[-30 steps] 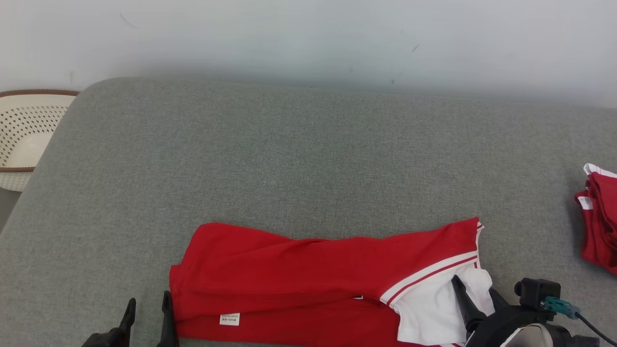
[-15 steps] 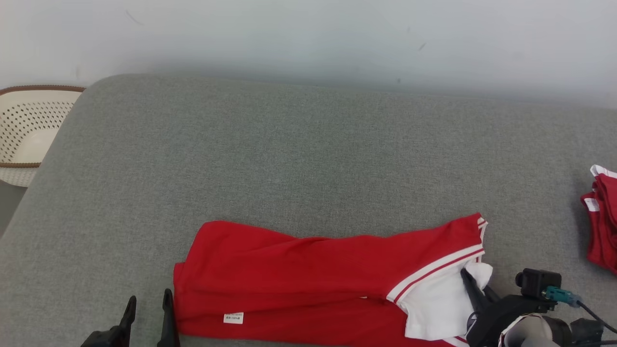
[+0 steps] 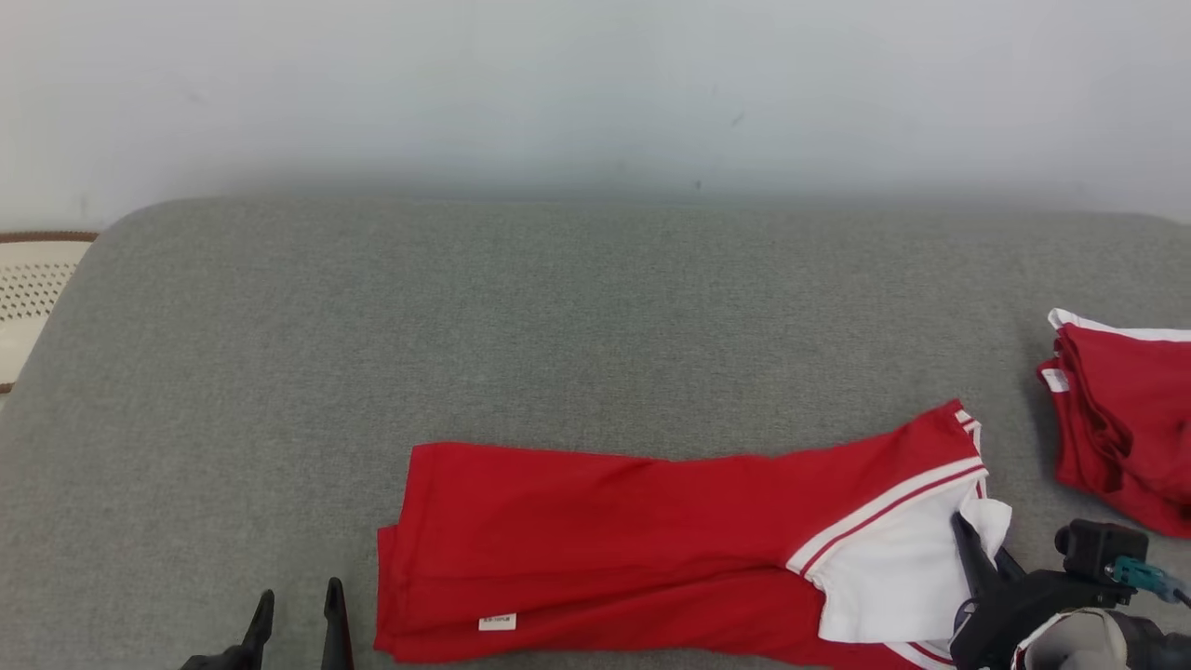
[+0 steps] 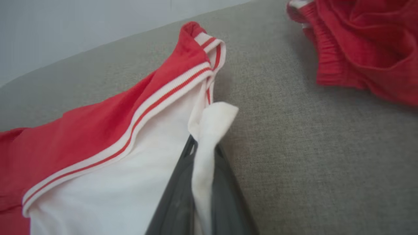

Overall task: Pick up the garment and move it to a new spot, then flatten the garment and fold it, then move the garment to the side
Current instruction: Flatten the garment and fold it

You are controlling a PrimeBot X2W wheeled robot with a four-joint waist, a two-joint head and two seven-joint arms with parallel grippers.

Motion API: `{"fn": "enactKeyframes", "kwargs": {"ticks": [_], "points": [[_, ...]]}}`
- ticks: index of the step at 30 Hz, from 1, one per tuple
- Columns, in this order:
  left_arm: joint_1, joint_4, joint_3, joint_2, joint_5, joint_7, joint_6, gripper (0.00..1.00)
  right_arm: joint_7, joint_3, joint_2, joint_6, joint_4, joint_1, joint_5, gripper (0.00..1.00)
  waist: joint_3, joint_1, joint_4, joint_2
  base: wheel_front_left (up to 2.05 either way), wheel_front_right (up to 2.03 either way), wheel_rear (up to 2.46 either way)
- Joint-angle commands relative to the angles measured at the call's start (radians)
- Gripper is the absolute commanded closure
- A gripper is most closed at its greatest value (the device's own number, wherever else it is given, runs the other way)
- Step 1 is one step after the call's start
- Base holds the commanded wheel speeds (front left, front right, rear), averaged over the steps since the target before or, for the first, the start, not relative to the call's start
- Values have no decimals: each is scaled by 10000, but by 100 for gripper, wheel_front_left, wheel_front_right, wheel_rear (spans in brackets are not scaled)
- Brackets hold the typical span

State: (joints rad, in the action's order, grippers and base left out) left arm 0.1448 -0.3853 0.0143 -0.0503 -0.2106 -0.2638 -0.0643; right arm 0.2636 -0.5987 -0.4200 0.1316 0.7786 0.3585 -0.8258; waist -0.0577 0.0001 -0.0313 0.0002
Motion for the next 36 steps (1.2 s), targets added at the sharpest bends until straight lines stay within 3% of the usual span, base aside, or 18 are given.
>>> {"fn": "enactKeyframes", "kwargs": {"ticks": [1,5,11,21,28,36], "points": [[-114,-49,79,-7,-67,-6,-4,0,0,9,-97,-20,-366,35,199,100,176,-1,348,-2,0,0,0],[-137,-80,161,-8,-135,-6,-41,0,1,-138,-132,-19,-974,115,326,100,176,-1,489,-2,0,0,0],[-217,-97,319,-10,-202,-6,-64,0,-76,-1380,-380,-17,-2889,266,339,100,205,-1,607,-2,0,0,0],[-118,-137,728,-8,-424,-6,-54,0,-1323,-3799,-390,-17,-5421,1020,-53,100,148,-1,-48,-2,0,0,0],[66,-57,1277,-16,-807,-6,-223,0,-1746,-5503,259,-17,-5227,2176,-118,100,-126,-1,-1339,-2,0,0,0],[152,13,1736,-5,-1031,-6,-322,0,-1327,-6218,1038,-16,-3740,3019,-603,100,-391,-1,-2508,-2,0,0,0]]}}
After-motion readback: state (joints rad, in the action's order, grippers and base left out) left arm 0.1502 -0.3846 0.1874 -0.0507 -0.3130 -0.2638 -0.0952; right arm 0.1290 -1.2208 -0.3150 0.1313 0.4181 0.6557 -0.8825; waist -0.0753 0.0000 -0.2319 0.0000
